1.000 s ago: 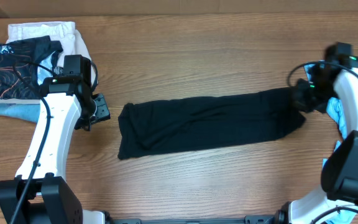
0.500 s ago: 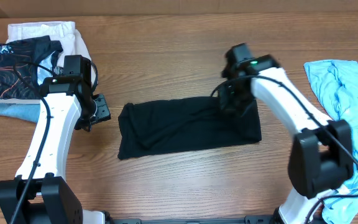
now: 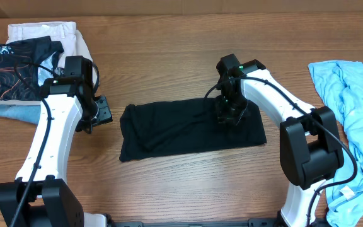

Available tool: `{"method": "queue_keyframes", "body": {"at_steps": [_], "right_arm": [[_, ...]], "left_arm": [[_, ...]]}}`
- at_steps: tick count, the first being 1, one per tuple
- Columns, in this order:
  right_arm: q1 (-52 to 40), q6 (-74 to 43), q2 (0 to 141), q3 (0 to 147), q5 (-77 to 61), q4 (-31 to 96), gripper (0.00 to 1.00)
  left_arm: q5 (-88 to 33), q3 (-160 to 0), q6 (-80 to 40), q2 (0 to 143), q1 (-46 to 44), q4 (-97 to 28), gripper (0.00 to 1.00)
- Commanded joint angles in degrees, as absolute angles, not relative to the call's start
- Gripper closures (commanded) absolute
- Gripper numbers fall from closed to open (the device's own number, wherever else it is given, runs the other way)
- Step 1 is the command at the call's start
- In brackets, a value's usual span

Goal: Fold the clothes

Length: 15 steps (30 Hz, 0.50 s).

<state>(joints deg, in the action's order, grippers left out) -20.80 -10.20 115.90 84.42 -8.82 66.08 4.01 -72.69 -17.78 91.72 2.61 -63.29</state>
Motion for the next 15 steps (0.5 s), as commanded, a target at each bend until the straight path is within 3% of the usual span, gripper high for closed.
{"method": "queue_keyframes", "body": {"at_steps": [1,6,11,15], "right_arm": [[-21.26,-8.84,114.65,86.74,-11.22,68.31,0.63],[-21.02,-8.54,109.38,91.61,-8.54,71.77,0.60],[-20.27,-8.56,105.32,93.73,-4.27,71.70,0.46],[-18.83,-9.10,106.45,92.53,-1.10,71.29,0.48]], "left_arm": [[3.38,-73.08,-16.69,91.50,2.59,-63.35,0.44],[3.36,-73.08,-16.69,91.50,2.59,-63.42,0.41],[3.31,-73.08,-16.71,91.50,2.59,-63.44,0.37],[2.92,-73.08,-16.71,91.50,2.59,-63.44,0.36]]}}
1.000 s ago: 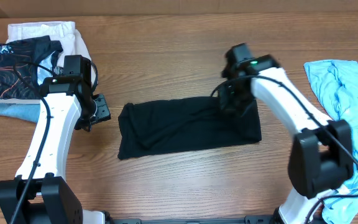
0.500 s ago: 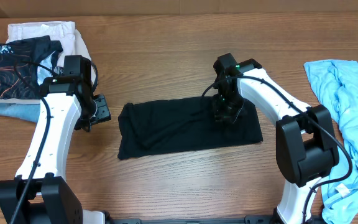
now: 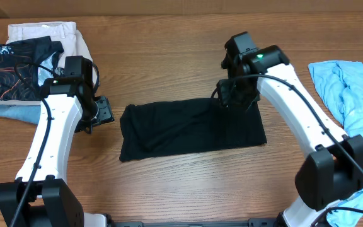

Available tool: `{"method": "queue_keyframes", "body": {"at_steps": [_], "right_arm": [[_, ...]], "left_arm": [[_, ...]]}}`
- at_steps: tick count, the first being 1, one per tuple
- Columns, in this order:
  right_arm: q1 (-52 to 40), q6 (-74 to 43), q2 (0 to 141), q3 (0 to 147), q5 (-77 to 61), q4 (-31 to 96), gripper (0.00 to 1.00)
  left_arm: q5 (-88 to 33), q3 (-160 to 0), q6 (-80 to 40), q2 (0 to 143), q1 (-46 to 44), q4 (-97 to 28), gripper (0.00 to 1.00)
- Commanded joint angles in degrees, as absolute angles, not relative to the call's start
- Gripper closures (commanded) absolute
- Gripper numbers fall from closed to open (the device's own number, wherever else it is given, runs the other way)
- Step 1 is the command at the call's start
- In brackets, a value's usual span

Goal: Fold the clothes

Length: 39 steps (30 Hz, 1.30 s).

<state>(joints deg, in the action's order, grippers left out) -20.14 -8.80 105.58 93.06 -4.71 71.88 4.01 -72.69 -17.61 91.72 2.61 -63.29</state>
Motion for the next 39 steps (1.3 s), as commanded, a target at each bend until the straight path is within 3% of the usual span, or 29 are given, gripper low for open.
{"method": "queue_keyframes", "body": {"at_steps": [1,13,18,22,31,39], "right_arm": [[-18.57,-9.28,106.63,91.88,-1.39,70.59,0.48],[-19.11,-9.21,106.91,77.52,-9.30,49.78,0.55],[-19.68,-9.23,107.53,71.09,-16.95,41.21,0.55],[-20.29,-9.23,108.68,67.46,-20.25,35.86,0.49],[-20.67,-9.23,111.83,67.07,-20.91,35.24,0.44],[-20.08,-9.02,106.08,74.24,-20.62,43.00,0.35]], "left_arm": [[2.85,-73.08,-16.71,91.50,2.59,-63.46,0.36],[1.83,-73.08,-16.71,91.50,2.59,-63.81,0.35],[1.83,-73.08,-16.71,91.50,2.59,-63.79,0.35],[1.83,-73.08,-16.71,91.50,2.59,-63.86,0.35],[1.78,-73.08,-16.71,91.50,2.59,-63.86,0.34],[-4.56,-73.08,-12.19,91.50,2.59,-63.40,0.27]]}}
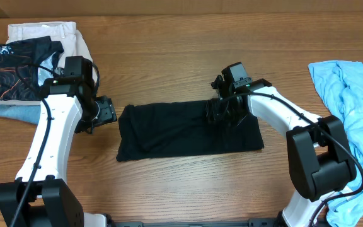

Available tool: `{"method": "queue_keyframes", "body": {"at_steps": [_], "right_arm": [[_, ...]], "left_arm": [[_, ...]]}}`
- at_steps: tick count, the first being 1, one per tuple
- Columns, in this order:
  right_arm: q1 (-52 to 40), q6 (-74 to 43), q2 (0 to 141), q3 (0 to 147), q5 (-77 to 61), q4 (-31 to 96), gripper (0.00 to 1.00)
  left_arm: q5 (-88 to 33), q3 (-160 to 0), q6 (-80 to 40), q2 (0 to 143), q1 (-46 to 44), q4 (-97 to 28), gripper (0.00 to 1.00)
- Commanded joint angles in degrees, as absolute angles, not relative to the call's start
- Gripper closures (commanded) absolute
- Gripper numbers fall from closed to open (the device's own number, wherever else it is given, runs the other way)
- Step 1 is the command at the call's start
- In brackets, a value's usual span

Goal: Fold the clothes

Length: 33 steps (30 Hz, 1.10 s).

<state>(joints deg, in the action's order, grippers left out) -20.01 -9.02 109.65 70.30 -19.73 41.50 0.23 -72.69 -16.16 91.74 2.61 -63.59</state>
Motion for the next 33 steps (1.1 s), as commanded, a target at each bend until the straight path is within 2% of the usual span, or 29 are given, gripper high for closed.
{"method": "queue_keyframes", "body": {"at_steps": [1,5,6,12,21,29,30,33], "right_arm": [[-20.08,-8.97,105.12,75.59,-20.58,44.27,0.34],[-19.92,-8.67,100.99,82.17,-18.83,50.04,0.30],[-19.84,-8.60,99.63,84.27,-17.21,52.23,0.28],[-19.79,-8.58,97.56,85.91,-15.00,56.86,0.24],[-19.75,-8.58,97.62,85.89,-15.00,58.72,0.24],[-19.75,-8.58,97.62,85.89,-15.00,59.05,0.24],[-19.75,-8.58,97.62,85.89,-15.00,59.09,0.24],[-19.75,-8.58,97.62,85.89,-14.98,59.44,0.24]], "left_arm": [[-6.39,-73.08,-10.57,91.50,2.59,-63.22,0.26],[-15.38,-72.95,-2.48,91.50,2.59,-62.22,0.18],[-17.98,-72.47,-0.34,91.50,2.59,-61.32,0.12],[-18.46,-67.44,4.03,91.61,2.59,-56.60,0.00],[-17.54,-58.65,5.41,95.57,2.59,-46.81,0.00],[-27.33,-58.43,5.85,105.89,2.28,-42.57,0.01],[-28.38,-58.43,6.00,107.07,2.07,-42.46,0.02],[-31.88,-58.43,6.48,111.13,0.56,-42.57,0.12]]}}
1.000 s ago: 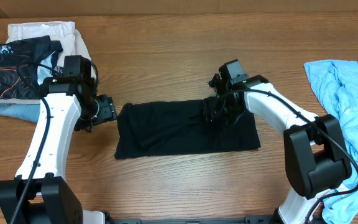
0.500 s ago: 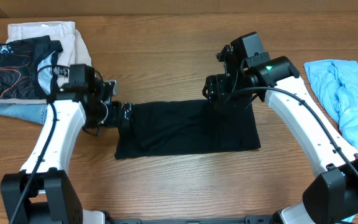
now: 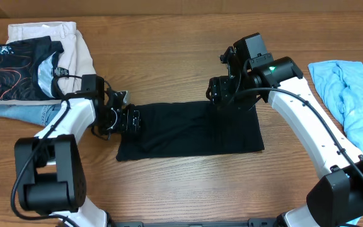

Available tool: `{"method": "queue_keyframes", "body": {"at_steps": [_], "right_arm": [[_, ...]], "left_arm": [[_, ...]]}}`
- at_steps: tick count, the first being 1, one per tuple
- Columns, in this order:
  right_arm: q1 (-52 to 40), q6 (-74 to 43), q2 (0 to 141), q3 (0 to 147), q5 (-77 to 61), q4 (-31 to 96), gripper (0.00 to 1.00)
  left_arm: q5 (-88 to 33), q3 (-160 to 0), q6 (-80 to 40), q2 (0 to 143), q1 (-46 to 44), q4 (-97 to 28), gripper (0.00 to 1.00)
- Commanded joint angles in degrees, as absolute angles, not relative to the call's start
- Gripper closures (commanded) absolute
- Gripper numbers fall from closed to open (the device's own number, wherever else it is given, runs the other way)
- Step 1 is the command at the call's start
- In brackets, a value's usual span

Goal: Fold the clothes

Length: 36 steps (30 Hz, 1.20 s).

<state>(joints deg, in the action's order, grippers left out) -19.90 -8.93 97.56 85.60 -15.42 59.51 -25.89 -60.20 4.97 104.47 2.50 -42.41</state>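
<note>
A black garment [image 3: 188, 129] lies folded into a long rectangle at the middle of the table. My left gripper [image 3: 130, 121] sits at its left edge, low over the cloth; whether its fingers are open or shut cannot be made out. My right gripper [image 3: 222, 94] hangs over the garment's upper right part, near the top edge, and its finger state is also unclear. A crumpled light blue garment [image 3: 348, 107] lies at the right edge of the table.
At the back left sits a pile of folded clothes: a black printed piece [image 3: 17, 60] on top of a beige one [image 3: 74, 41] and a pale blue one [image 3: 17, 112]. The wooden table [image 3: 169, 183] runs under everything.
My left gripper has moved right, from beside the garment to its left edge. My right gripper has moved from the cloth's upper middle to higher over its top right part.
My left gripper stayed to the left of the black garment through the earlier moments, while my right gripper stood on the cloth's right part, then at its top edge, then on the cloth again. The garment shifted slightly left. Now both grippers are at its opposite ends.
</note>
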Motion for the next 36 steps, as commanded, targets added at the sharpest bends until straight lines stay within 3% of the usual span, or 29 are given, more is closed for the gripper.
{"method": "queue_keyframes", "body": {"at_steps": [1,8,14,17,28,32,36], "right_arm": [[-19.75,-8.58,97.62,85.89,-14.98,59.44,0.24],[-19.75,-8.58,97.62,85.89,-14.79,59.96,0.24],[-19.75,-8.60,97.62,85.89,-14.55,59.94,0.25],[-19.75,-8.62,97.62,85.89,-13.43,59.96,0.25],[-19.75,-8.82,97.62,85.89,-12.43,60.01,0.24],[-19.75,-8.82,97.69,85.86,-12.43,59.99,0.24],[-19.75,-8.84,97.95,85.84,-12.47,60.01,0.24]], "left_arm": [[-32.03,-58.43,6.46,111.83,0.23,-42.61,0.16],[-31.92,-58.48,6.44,112.71,-0.67,-43.24,0.42],[-25.36,-59.88,5.52,112.62,0.99,-46.63,0.83],[-21.32,-62.28,5.06,111.59,3.66,-49.76,0.92],[-10.83,-82.19,1.13,105.41,19.57,-63.75,0.96],[-13.02,-92.20,-0.69,105.38,22.46,-71.57,0.96],[-22.94,-99.81,-1.54,105.36,21.08,-78.15,0.96]]}}
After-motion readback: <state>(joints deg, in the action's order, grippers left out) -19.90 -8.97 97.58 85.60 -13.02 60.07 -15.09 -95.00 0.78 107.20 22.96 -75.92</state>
